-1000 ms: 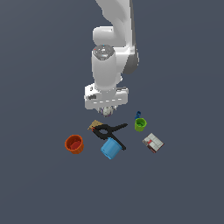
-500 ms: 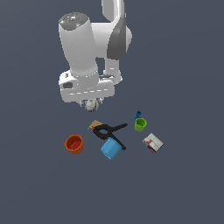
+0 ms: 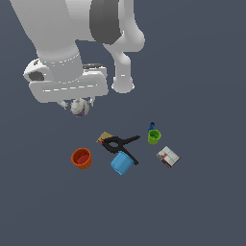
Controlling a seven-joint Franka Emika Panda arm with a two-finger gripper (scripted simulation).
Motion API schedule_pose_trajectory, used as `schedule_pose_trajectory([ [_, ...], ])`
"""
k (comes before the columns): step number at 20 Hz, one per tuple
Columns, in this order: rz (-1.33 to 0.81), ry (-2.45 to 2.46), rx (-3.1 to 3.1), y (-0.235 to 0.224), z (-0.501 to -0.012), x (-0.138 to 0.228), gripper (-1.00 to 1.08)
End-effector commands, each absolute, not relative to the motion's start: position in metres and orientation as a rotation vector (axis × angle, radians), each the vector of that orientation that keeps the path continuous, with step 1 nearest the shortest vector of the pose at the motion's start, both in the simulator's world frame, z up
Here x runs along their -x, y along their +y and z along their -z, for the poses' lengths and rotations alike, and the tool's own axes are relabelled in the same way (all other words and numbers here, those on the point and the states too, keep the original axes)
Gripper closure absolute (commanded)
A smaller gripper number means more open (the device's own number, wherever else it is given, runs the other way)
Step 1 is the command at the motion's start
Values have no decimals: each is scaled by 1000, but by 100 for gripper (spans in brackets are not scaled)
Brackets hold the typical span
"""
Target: Pick up a designated object from a clutter of objects.
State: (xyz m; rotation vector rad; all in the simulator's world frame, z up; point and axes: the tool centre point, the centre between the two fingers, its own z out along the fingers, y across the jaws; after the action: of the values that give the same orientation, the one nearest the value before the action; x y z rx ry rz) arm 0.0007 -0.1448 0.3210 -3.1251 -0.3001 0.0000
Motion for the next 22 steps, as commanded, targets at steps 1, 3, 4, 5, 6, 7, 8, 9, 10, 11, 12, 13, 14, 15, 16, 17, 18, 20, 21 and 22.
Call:
schedule_pose_trajectory([
  [1, 0, -301, 3126, -157, -338, -8, 108],
  [3, 0, -301, 3126, -166, -349, -14, 108],
  [4, 0, -301, 3126, -170, -355, -17, 108],
  [5, 0, -301, 3126, -174, -361, -19, 108],
  [6, 0, -301, 3126, -178, -366, -22, 108],
  [7, 0, -301, 3127, -182, -371, -25, 108],
  [8, 0, -301, 3127, -186, -376, -27, 108],
  [9, 0, -301, 3127, -189, -380, -29, 108],
  [10, 0, -301, 3127, -192, -385, -32, 108],
  [11, 0, -301, 3127, -195, -388, -34, 108],
  [12, 0, -301, 3127, -198, -392, -35, 108],
  [13, 0, -301, 3127, -200, -395, -37, 108],
  [14, 0, -301, 3127, -202, -398, -39, 108],
  [15, 0, -301, 3127, -204, -401, -40, 108],
  [16, 0, -301, 3127, -206, -403, -42, 108],
  [17, 0, -301, 3127, -208, -405, -43, 108],
  [18, 0, -301, 3127, -209, -407, -44, 108],
  [20, 0, -301, 3127, -211, -410, -46, 108],
  [21, 0, -301, 3127, -212, -412, -46, 108],
  [22, 0, -301, 3127, -213, -413, -47, 108],
])
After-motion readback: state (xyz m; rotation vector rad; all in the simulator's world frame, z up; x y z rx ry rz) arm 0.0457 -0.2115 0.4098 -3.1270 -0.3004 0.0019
